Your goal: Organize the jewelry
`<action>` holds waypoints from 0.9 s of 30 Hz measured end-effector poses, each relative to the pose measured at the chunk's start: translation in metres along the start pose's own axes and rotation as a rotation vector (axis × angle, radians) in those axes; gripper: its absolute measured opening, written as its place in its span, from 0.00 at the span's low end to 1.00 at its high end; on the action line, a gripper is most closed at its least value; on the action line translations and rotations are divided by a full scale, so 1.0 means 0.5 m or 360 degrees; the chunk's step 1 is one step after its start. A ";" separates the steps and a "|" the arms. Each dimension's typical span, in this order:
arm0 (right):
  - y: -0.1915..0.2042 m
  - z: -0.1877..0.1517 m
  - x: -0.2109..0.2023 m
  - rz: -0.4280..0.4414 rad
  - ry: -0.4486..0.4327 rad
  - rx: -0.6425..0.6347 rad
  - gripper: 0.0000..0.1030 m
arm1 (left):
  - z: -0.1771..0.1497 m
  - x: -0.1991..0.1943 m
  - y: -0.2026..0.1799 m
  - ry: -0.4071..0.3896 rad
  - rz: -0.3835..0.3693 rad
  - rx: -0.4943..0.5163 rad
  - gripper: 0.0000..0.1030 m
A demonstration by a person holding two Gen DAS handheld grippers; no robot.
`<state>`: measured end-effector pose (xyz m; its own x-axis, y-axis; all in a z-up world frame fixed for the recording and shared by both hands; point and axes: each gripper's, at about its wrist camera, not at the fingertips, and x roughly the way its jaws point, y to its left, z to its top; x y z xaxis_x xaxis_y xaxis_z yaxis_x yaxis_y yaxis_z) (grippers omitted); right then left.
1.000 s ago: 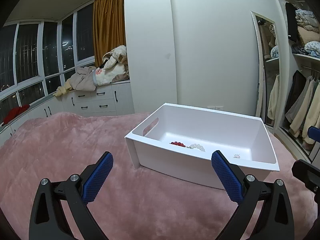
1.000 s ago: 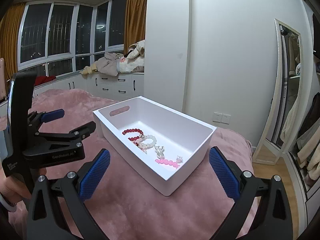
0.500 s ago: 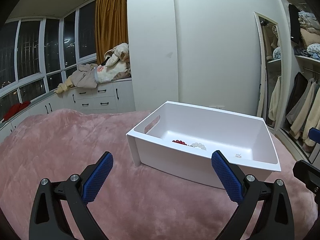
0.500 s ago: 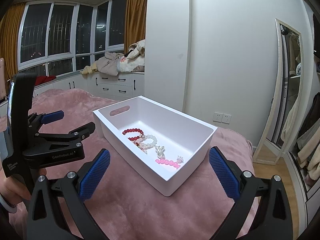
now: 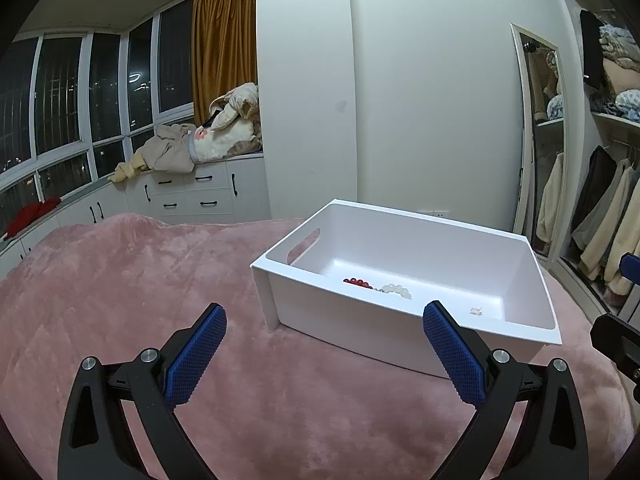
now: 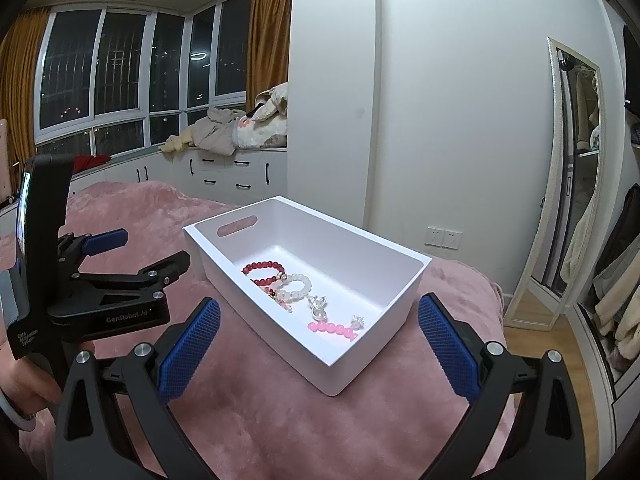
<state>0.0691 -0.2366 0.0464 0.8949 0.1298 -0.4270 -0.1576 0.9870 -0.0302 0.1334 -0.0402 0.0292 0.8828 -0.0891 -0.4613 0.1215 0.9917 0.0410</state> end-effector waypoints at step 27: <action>-0.014 0.001 0.003 -0.0017 0.0016 0.0038 0.95 | 0.008 -0.003 -0.012 -0.0012 -0.0028 -0.0016 0.97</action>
<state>0.0719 -0.2434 0.0464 0.8923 0.1183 -0.4356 -0.1378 0.9904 -0.0134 0.1333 -0.0463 0.0332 0.8839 -0.1071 -0.4553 0.1324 0.9909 0.0238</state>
